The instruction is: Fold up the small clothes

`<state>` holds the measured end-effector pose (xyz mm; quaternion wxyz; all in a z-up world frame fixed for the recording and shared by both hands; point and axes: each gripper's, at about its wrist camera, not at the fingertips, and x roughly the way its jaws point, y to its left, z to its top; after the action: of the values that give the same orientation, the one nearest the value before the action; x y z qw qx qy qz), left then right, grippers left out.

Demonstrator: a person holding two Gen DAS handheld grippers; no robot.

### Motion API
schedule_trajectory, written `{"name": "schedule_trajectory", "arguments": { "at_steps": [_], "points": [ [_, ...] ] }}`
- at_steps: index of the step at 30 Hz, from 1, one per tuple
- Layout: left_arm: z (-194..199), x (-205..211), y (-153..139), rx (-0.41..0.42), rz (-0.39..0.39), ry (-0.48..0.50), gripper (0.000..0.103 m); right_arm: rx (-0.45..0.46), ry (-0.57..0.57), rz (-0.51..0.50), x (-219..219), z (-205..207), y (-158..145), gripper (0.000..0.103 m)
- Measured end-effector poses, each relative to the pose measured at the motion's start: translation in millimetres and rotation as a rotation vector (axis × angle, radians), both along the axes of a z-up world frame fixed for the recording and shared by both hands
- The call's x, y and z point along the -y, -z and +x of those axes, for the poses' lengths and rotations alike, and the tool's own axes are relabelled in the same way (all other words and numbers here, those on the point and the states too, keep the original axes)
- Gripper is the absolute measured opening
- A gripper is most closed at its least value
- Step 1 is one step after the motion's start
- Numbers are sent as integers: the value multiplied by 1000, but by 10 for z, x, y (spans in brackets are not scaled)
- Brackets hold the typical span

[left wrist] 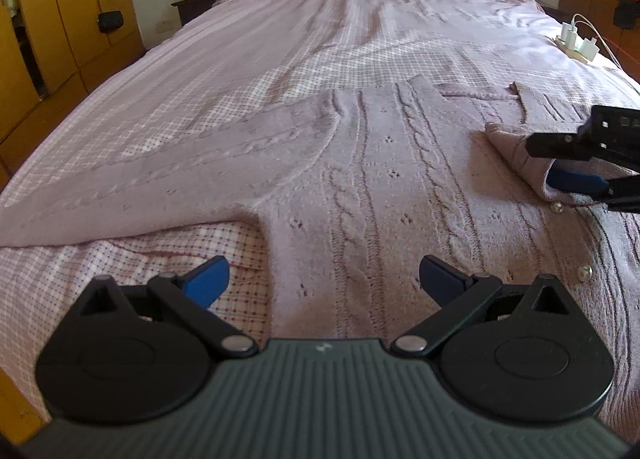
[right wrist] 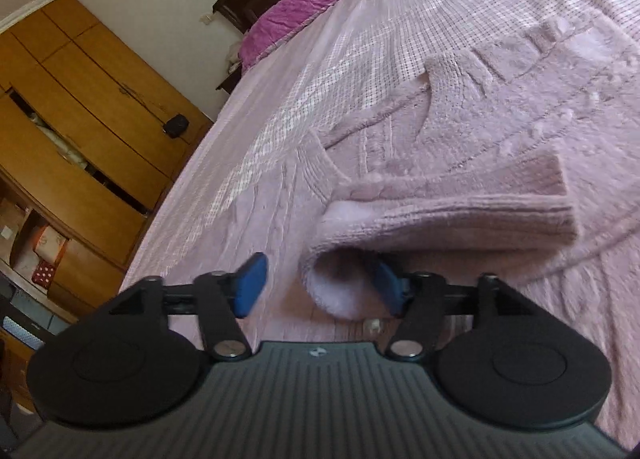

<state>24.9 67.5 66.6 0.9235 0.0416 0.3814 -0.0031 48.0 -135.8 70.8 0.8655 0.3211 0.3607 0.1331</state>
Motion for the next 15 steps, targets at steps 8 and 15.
{"name": "schedule_trajectory", "arguments": {
  "at_steps": [8,15],
  "points": [
    [4,56,-32,9,1,22,103,-51,-27,-2,109,-300,-200,79],
    [18,119,-55,14,-2,43,103,-26,4,-166,303,-500,-245,81]
  ]
}}
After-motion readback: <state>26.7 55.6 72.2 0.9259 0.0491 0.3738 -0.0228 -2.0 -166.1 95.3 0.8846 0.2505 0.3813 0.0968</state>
